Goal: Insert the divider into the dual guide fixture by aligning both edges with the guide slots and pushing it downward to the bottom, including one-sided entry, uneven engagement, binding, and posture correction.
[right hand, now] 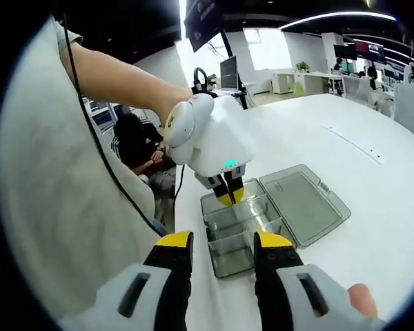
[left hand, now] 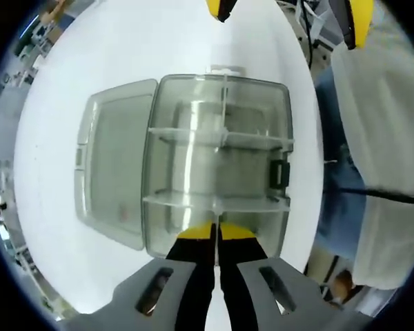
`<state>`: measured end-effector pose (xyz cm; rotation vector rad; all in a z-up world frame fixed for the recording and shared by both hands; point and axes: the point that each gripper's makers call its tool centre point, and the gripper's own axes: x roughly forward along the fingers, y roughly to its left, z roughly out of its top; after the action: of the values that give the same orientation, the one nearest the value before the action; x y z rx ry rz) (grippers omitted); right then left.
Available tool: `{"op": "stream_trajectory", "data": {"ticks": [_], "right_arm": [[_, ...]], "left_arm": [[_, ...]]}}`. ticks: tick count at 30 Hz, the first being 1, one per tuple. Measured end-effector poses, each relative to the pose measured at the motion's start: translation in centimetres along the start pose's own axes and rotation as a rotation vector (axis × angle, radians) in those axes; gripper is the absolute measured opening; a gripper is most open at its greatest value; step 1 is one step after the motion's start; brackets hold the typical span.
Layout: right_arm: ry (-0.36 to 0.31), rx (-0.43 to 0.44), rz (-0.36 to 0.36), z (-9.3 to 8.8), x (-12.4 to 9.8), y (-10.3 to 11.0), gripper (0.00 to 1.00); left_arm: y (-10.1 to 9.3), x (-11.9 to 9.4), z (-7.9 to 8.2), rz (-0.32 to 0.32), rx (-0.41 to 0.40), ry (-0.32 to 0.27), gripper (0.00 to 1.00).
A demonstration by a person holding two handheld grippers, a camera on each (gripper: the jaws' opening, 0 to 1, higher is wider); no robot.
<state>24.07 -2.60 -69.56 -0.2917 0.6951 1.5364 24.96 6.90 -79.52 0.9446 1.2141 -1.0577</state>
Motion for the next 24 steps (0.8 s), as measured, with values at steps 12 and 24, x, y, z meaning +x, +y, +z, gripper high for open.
{"op": "stream_trajectory", "data": {"ticks": [12,24], "right_arm": [[0.002,0.011,-0.007,-0.3,-0.3,0.2,0.32],[0.002,0.017,-0.009,-0.4,-0.2,0.4,0.32]], "left_arm": [[0.0,0.5,-0.1,0.025,0.003,-0.016,0.0],[-0.2,1.3,-1.1,0.049,0.036,-0.015,0.09]]}}
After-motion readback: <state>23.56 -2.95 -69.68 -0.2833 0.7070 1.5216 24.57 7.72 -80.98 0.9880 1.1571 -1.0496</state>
